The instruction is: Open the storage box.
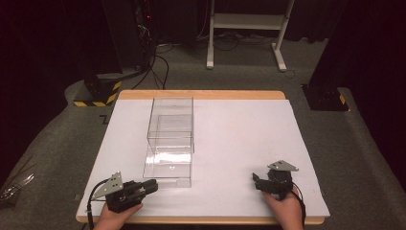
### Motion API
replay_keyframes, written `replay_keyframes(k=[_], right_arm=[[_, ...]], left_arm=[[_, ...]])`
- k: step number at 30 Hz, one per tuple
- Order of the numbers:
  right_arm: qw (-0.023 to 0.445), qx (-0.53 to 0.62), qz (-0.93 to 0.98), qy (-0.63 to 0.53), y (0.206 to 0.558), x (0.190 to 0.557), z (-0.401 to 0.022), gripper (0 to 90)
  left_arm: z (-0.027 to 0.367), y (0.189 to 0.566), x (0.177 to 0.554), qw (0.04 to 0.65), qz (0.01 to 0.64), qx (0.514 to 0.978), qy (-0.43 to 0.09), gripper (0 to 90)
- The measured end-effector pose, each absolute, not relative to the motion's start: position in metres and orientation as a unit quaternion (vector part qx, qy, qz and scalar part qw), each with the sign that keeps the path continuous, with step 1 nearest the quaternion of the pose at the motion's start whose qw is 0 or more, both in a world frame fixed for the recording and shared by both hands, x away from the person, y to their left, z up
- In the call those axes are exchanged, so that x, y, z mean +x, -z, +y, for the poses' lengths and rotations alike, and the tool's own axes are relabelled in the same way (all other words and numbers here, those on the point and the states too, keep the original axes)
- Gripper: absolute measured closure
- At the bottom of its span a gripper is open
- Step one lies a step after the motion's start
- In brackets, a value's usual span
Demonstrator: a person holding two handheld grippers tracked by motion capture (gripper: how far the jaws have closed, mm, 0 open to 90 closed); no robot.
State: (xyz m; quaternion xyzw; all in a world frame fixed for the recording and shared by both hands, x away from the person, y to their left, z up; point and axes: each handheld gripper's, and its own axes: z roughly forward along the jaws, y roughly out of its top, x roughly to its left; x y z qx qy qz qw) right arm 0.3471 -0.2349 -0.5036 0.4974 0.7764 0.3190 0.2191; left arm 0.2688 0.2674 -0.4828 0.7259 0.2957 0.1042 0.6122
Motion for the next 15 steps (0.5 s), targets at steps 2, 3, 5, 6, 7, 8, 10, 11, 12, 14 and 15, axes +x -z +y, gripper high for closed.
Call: replay_keyframes(k=[2, 3, 5, 6, 7, 8, 10, 11, 12, 14, 15], right_arm=[[0.219, 0.498, 0.776, -0.319, 0.504, 0.347, -0.235, 17.5], [0.219, 0.498, 0.776, -0.319, 0.504, 0.347, -0.235, 17.6], [0.219, 0.497, 0.776, -0.319, 0.504, 0.347, -0.235, 17.5], [0.219, 0.497, 0.776, -0.319, 0.504, 0.347, -0.235, 17.5], [0.219, 0.497, 0.776, -0.319, 0.504, 0.347, -0.235, 17.5], [0.219, 0.498, 0.776, -0.319, 0.504, 0.347, -0.235, 17.5], [0.219, 0.498, 0.776, -0.319, 0.504, 0.347, -0.235, 17.6], [0.219, 0.497, 0.776, -0.319, 0.504, 0.347, -0.235, 17.5], [0.219, 0.498, 0.776, -0.319, 0.504, 0.347, -0.235, 17.5], [0.219, 0.498, 0.776, -0.319, 0.504, 0.347, -0.235, 17.5], [0.219, 0.498, 0.776, -0.319, 0.504, 0.347, -0.235, 17.5]], left_arm=[[0.269, 0.48, 0.268, 0.616, 0.298, 0.721, -0.106, 75.7], [0.27, 0.479, 0.267, 0.619, 0.296, 0.719, -0.111, 75.7], [0.271, 0.477, 0.267, 0.621, 0.296, 0.717, -0.112, 75.6], [0.271, 0.475, 0.266, 0.626, 0.298, 0.712, -0.112, 75.6], [0.272, 0.474, 0.266, 0.626, 0.298, 0.712, -0.114, 75.5], [0.272, 0.474, 0.266, 0.627, 0.298, 0.711, -0.114, 75.3], [0.271, 0.472, 0.266, 0.627, 0.297, 0.711, -0.116, 75.0], [0.271, 0.472, 0.266, 0.627, 0.297, 0.711, -0.116, 74.8], [0.271, 0.471, 0.267, 0.627, 0.296, 0.711, -0.117, 74.4], [0.27, 0.47, 0.267, 0.63, 0.297, 0.708, -0.117, 73.6], [0.27, 0.47, 0.267, 0.63, 0.297, 0.708, -0.117, 73.2]])
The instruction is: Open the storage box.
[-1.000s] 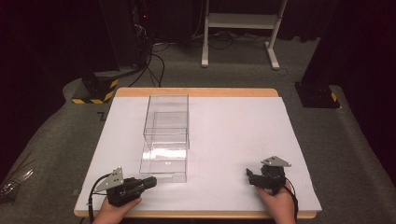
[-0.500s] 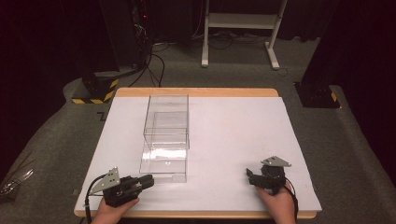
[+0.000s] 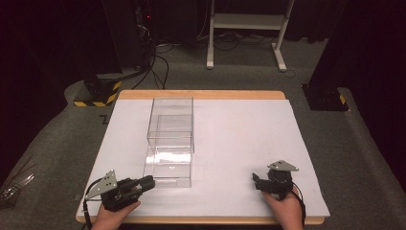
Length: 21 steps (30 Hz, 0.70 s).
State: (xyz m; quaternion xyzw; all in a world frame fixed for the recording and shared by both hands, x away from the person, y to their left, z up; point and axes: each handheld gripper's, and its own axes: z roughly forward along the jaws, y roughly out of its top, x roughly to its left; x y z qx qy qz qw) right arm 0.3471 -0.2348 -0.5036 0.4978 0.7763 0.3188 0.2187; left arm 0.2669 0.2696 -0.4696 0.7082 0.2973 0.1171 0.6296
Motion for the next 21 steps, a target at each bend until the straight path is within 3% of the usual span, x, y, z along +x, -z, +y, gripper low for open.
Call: replay_keyframes(k=[8, 13, 21], right_arm=[[0.219, 0.498, 0.776, -0.319, 0.504, 0.347, -0.235, 17.5], [0.219, 0.498, 0.776, -0.319, 0.504, 0.347, -0.235, 17.5], [0.219, 0.498, 0.776, -0.319, 0.504, 0.347, -0.235, 17.5]], left_arm=[[0.27, 0.458, 0.269, 0.63, 0.304, 0.696, -0.162, 63.8], [0.29, 0.455, 0.272, 0.629, 0.346, 0.661, -0.217, 57.4], [0.324, 0.473, 0.282, 0.562, 0.422, 0.65, -0.291, 50.7]])
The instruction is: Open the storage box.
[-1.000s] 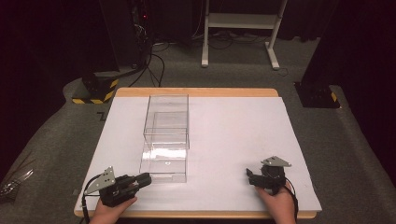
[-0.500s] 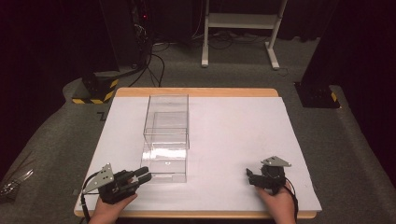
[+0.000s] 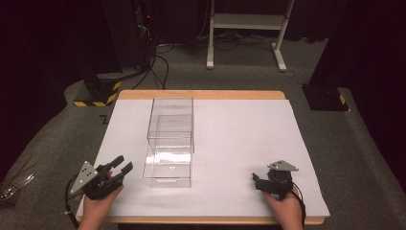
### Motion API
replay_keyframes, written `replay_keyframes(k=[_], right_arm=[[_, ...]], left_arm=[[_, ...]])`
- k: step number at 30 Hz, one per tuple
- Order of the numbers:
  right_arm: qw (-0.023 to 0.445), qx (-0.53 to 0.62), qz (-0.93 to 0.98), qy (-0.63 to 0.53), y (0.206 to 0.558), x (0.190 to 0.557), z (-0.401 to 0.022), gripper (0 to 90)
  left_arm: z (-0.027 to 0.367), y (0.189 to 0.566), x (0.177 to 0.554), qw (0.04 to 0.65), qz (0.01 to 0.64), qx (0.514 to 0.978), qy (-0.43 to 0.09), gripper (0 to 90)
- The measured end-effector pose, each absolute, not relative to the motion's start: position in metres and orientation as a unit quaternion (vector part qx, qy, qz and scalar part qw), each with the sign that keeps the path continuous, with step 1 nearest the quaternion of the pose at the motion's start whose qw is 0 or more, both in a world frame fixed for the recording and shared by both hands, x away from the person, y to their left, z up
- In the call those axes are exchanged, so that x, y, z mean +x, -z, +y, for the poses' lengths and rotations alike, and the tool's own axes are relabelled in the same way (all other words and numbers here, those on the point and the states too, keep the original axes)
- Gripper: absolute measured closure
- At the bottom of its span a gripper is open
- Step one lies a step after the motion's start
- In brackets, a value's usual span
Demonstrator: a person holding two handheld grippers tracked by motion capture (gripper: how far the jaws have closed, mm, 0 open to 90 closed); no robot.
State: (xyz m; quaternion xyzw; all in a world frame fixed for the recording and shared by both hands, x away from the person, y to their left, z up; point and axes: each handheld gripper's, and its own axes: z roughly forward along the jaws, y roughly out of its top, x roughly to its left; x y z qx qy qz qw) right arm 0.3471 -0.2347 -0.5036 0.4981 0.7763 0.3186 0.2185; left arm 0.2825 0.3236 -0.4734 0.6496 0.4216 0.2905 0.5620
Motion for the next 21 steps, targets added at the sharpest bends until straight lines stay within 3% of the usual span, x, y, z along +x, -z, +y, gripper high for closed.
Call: replay_keyframes(k=[11, 21], right_arm=[[0.219, 0.498, 0.776, -0.319, 0.504, 0.347, -0.235, 17.5], [0.219, 0.498, 0.776, -0.319, 0.504, 0.347, -0.235, 17.5]], left_arm=[[0.331, 0.5, 0.299, 0.437, 0.49, 0.688, -0.309, 43.7], [0.322, 0.504, 0.305, 0.397, 0.493, 0.714, -0.299, 39.5]])
